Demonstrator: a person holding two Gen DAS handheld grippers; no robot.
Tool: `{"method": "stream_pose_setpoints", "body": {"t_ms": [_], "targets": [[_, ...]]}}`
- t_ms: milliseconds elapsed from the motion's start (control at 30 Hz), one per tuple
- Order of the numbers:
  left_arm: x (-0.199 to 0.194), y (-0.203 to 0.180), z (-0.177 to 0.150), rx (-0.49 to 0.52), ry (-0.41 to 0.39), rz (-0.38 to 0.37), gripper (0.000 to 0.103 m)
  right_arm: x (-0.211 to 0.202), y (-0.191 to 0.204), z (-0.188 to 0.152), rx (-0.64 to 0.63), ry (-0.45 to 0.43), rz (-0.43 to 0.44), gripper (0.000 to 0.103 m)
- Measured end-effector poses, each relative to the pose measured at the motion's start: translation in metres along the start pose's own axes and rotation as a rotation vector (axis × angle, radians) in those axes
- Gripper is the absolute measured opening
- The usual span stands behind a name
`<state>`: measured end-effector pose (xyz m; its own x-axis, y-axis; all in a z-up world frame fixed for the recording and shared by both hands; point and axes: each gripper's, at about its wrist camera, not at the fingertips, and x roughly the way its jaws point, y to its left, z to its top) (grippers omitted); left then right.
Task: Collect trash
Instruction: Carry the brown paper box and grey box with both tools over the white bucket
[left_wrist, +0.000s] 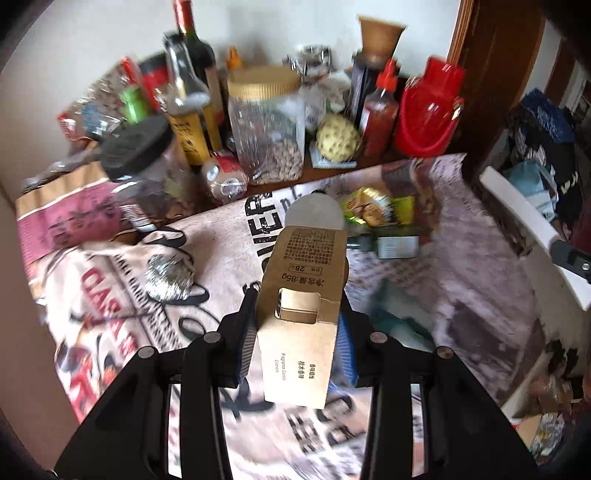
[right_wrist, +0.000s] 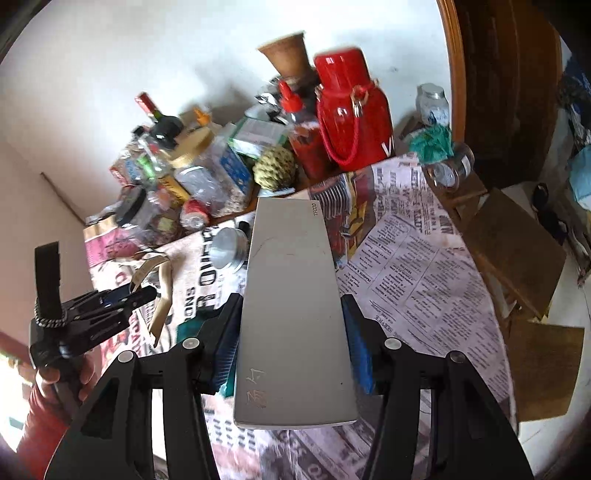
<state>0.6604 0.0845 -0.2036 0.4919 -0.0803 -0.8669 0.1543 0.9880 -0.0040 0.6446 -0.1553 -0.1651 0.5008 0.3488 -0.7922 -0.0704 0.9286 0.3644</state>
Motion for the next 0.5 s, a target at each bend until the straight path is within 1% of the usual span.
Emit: {"method": "stream_pose_setpoints", "body": {"t_ms": [133, 300, 367, 500], "targets": [[-0.052, -0.023, -0.022, -0.063, -0.078, 0.023, 0.038, -0.031, 0.002, -0.007, -0.062, -0.026, 0.029, 0.049], [-0.124, -0.048, -0.058, -0.155, -0.172, 0.040, 0.038, -0.076, 0.005, -0.022, -0.148, -0.046, 0.077, 0.049], [-0.150, -0.055, -0.070, -0.177, -0.207, 0.042, 0.038, -0.098, 0.006, -0.029, -0.183, -0.063, 0.094, 0.049], [-0.196, -0.069, -0.091, -0.200, -0.267, 0.048, 0.038, -0.127, 0.008, -0.040, -0.216, -0.090, 0.103, 0.049]]}}
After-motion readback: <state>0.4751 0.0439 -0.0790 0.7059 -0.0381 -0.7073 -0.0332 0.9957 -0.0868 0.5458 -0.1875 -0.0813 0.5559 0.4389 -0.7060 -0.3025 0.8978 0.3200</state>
